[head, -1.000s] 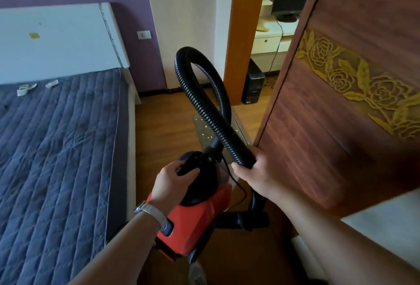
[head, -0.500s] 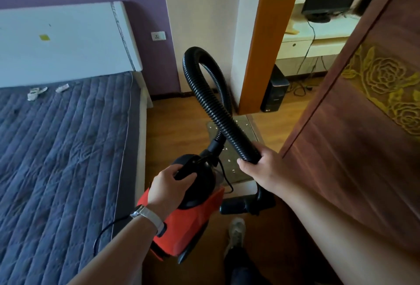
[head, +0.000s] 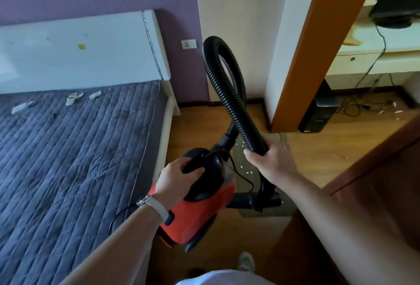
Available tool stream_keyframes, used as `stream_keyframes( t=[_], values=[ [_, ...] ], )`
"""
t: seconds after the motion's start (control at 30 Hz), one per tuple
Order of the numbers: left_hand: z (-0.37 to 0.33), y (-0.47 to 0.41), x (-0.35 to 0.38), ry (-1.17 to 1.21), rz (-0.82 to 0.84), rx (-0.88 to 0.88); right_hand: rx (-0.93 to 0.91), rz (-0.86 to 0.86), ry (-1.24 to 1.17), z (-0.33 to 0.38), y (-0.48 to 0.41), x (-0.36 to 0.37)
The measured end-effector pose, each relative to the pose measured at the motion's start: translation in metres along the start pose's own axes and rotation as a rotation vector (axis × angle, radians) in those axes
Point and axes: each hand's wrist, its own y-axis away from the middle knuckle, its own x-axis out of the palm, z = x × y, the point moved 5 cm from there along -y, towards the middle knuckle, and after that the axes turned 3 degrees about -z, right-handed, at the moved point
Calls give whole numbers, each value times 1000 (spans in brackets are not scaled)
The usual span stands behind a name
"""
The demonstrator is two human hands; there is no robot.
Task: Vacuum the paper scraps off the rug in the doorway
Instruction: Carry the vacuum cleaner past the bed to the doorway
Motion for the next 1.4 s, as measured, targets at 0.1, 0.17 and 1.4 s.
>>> stream_keyframes(
  t=[0.1, 0.17, 1.4],
  values=[
    [-8, -32, -4, 57, -14, -26, -72, 17, -2, 13, -37, -2],
    [-17, -58, -9, 74, -48, -28, -77, 53, -16, 17, -65, 2],
    [-63, -592, -42, -22, 166, 111, 178, -21, -29, 3, -544, 128]
  ],
)
